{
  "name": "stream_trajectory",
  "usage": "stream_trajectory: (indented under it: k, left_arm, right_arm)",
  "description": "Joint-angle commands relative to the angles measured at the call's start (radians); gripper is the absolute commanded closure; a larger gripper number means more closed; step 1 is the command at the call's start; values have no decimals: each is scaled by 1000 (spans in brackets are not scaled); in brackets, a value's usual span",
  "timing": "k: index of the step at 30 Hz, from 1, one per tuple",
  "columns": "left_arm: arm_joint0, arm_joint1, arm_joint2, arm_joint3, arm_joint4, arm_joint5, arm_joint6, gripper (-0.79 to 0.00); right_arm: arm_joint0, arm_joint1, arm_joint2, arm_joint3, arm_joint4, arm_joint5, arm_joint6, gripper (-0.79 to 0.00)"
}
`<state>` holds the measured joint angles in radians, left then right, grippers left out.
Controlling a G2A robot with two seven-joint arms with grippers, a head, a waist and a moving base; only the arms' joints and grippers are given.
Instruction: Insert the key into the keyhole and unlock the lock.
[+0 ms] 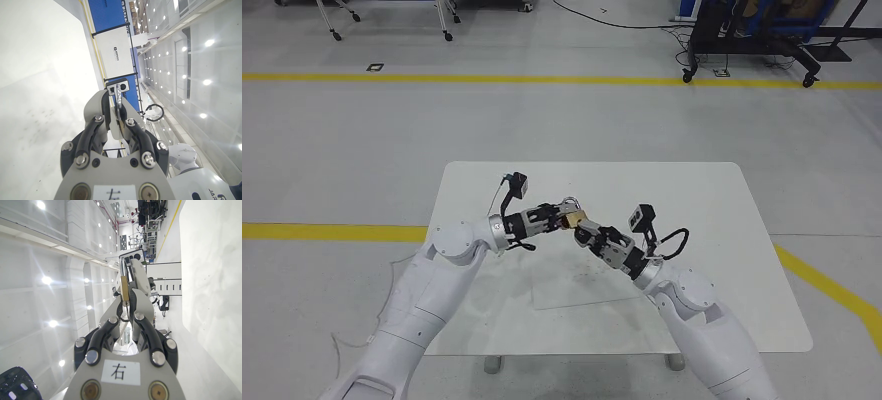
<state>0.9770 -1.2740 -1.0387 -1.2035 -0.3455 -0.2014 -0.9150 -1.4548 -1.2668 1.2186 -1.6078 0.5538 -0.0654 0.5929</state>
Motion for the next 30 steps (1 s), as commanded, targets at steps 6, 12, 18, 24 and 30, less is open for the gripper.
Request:
stream_trajectory:
  k: [6,12,18,24,30]
  left_arm:
    - [-2,-1,6,1,7,-13,-6,-785]
    - [-7,0,8,6,17,7,-2,-785]
    - [-14,-1,17,12,40,32,12,-785]
    - [-20,-1,28,10,90,45,37,-693]
    - [-22,-3,43,2,151,68,85,-751]
  right_arm:
    - [-33,6,37,1,57,-48,57,0]
    - [-42,11,56,5,92,-59,123,0]
    - [-57,15,67,-10,98,-67,137,0]
    - [-68,18,75,-20,107,-70,148,0]
    - [-74,23,85,-23,121,-64,187,0]
